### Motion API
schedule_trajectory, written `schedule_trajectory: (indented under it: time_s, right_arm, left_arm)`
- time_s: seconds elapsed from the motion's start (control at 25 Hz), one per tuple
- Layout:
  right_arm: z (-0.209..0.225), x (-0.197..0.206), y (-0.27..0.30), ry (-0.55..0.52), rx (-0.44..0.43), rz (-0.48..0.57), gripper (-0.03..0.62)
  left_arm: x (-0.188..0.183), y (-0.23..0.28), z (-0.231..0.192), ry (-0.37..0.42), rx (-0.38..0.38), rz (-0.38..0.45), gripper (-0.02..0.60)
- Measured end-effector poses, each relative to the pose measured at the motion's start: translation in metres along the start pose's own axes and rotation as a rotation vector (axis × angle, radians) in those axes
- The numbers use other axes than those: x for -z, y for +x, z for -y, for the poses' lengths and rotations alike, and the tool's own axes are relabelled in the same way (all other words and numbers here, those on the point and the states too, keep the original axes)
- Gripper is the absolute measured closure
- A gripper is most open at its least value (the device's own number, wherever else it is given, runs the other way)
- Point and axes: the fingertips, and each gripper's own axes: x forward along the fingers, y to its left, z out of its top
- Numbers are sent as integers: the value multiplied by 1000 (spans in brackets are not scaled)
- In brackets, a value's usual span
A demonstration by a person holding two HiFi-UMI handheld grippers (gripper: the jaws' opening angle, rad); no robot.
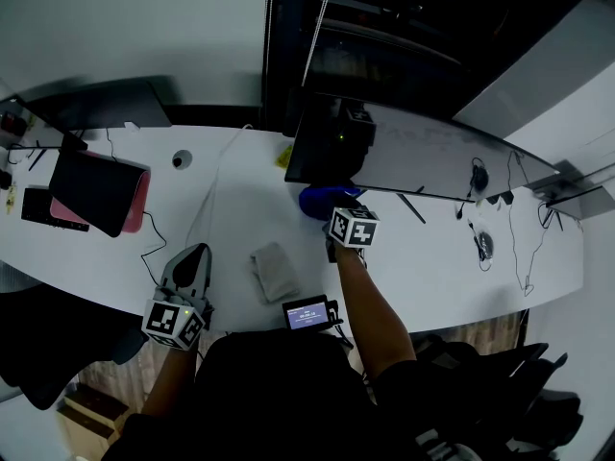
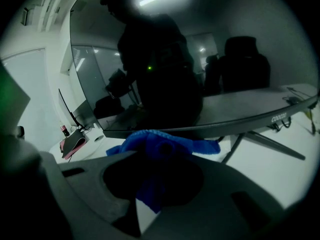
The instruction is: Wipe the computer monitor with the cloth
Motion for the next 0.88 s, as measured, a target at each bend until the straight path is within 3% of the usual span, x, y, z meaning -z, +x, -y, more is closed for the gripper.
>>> schedule_trajectory:
  time_s: [0.88]
  right_arm:
    - [-70, 6, 30, -8, -101, -36, 531]
  left_arm:
    - [-4, -24, -18, 0, -50, 20, 588]
